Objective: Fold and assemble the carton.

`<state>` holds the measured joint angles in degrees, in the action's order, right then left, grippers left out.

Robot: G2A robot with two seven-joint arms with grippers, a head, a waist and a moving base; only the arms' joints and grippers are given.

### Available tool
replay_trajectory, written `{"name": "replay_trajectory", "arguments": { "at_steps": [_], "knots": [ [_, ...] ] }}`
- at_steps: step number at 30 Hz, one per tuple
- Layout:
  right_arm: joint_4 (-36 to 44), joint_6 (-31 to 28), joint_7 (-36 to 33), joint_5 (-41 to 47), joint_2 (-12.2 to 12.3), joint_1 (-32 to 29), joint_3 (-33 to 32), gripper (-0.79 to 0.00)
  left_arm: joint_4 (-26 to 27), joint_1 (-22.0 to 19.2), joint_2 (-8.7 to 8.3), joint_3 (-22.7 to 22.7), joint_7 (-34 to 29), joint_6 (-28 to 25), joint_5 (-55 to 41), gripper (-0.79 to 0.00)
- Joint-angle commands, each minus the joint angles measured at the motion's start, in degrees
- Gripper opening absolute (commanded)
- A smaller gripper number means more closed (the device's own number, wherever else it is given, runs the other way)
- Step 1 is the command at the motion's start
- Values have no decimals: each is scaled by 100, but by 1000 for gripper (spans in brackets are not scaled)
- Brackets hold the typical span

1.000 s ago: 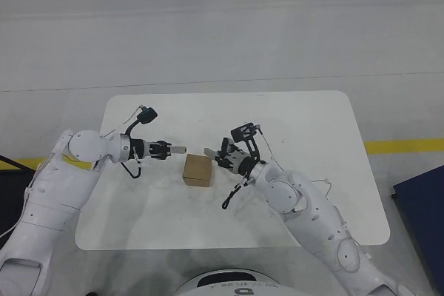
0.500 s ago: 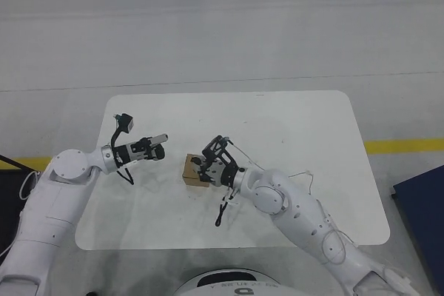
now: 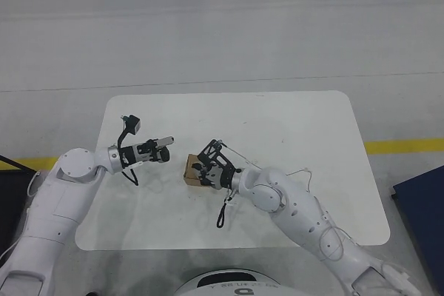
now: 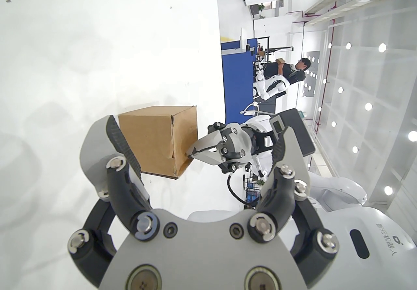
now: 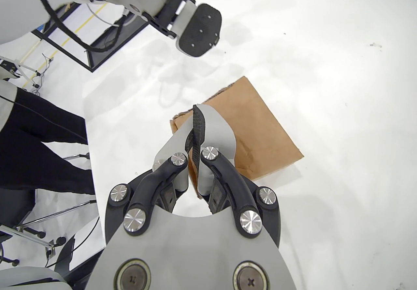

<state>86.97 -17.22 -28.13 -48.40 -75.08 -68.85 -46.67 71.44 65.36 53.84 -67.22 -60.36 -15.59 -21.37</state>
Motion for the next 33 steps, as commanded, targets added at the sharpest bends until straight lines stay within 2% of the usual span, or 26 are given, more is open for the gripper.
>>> {"name": "replay_trajectory", "arguments": {
  "at_steps": [1, 15, 20, 23, 27, 33],
  "knots": [
    [93, -21, 42, 21, 4, -13, -30, -785, -6, -24, 18, 59, -14, -1, 7, 0],
    [238, 168, 23, -203, 23, -113, -74, -785, -248, -255, 129, 326, -95, -16, 38, 0],
    [600, -638, 268, -15, 84, -311, -139, -785, -349, -500, 225, 531, -46, -17, 1, 0],
    [550, -1046, 53, 40, 114, -371, -64, -785, -439, -720, 313, 735, -21, -53, 6, 0],
    [220, -736, -210, -115, 96, -284, 31, -785, -590, -1026, 453, 1055, -10, -101, 24, 0],
    [111, 327, -35, -687, 104, -314, -143, -785, -942, -1345, 606, 1335, -32, -182, 8, 0]
  ]
}}
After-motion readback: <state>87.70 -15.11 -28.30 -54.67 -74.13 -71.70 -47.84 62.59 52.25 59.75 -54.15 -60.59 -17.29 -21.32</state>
